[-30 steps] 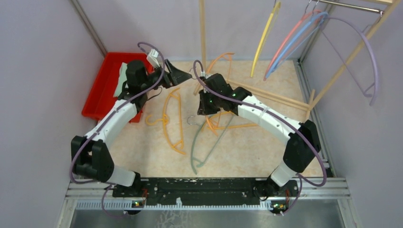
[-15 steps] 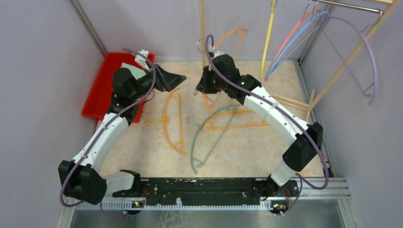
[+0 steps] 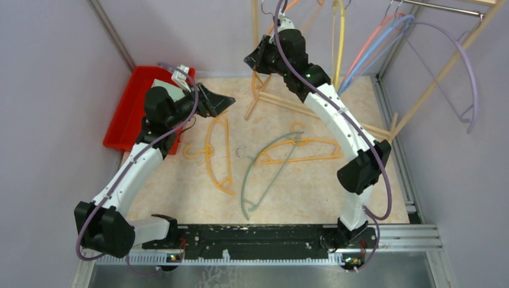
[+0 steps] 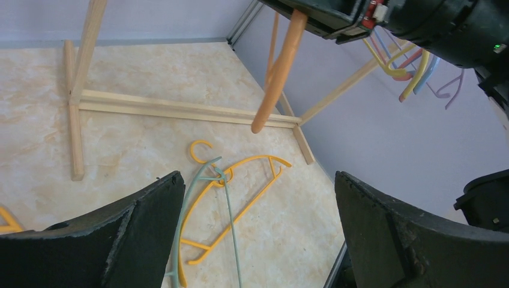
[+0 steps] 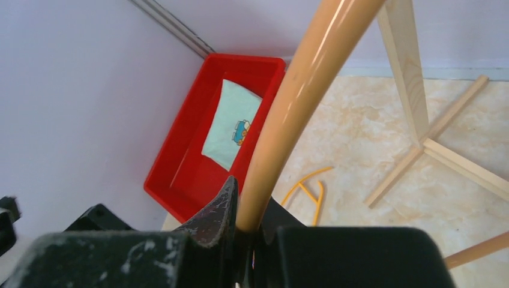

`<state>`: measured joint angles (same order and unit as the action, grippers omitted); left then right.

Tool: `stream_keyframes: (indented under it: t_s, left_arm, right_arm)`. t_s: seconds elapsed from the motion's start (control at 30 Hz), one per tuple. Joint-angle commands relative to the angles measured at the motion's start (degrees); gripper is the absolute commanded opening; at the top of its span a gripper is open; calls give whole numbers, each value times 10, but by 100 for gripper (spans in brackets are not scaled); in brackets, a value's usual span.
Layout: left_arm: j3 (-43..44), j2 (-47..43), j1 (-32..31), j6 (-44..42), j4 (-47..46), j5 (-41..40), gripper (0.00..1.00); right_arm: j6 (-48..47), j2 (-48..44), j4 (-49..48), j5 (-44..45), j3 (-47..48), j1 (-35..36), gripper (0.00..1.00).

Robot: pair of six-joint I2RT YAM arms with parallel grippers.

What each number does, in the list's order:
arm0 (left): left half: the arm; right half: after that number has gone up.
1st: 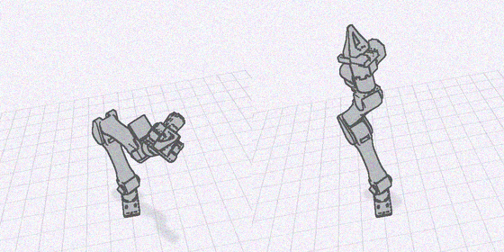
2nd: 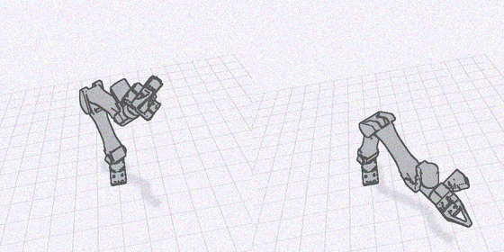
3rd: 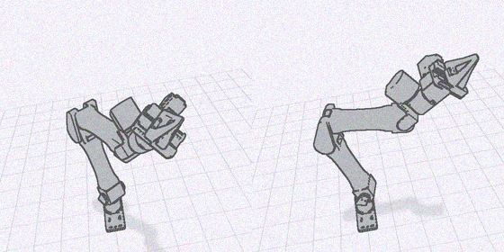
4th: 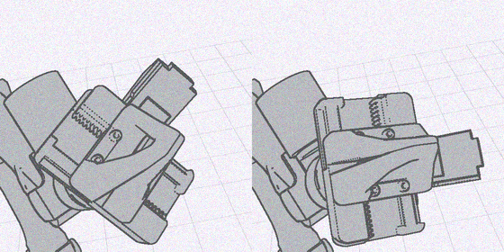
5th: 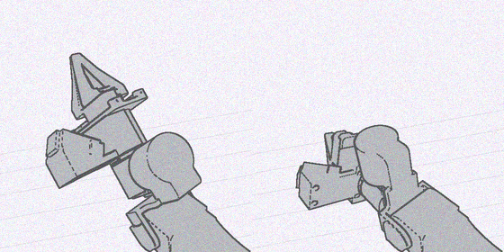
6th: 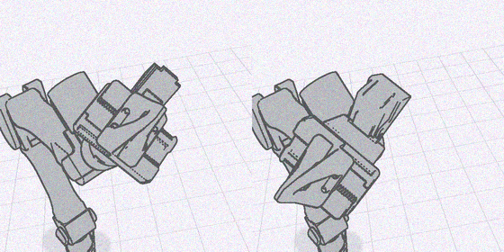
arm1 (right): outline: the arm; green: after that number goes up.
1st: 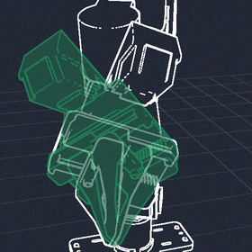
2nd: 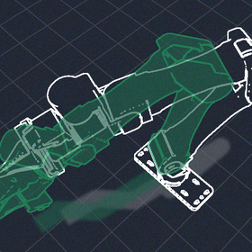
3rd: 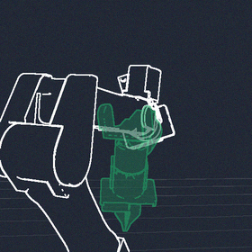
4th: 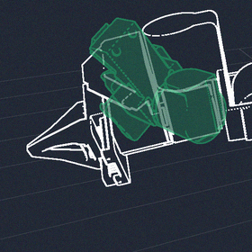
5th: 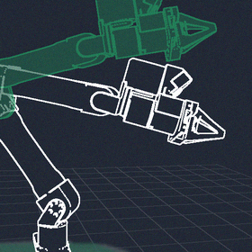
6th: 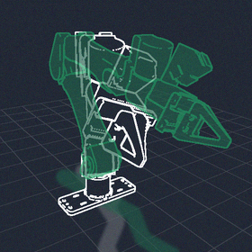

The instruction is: Organize the hangers

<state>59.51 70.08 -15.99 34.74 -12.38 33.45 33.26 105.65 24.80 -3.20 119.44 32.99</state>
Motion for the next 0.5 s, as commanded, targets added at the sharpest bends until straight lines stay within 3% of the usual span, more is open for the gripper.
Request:
stream_keyframes:
  t_s: [0.0,0.47]
  left_arm:
    - [-4,2,3,-15,-1,7,100]
    - [-30,12,4,-34,1,0,100]
  right_arm:
    - [2,15,-62,-9,50,-28,0]
    - [-12,4,-127,-64,32,-42,0]
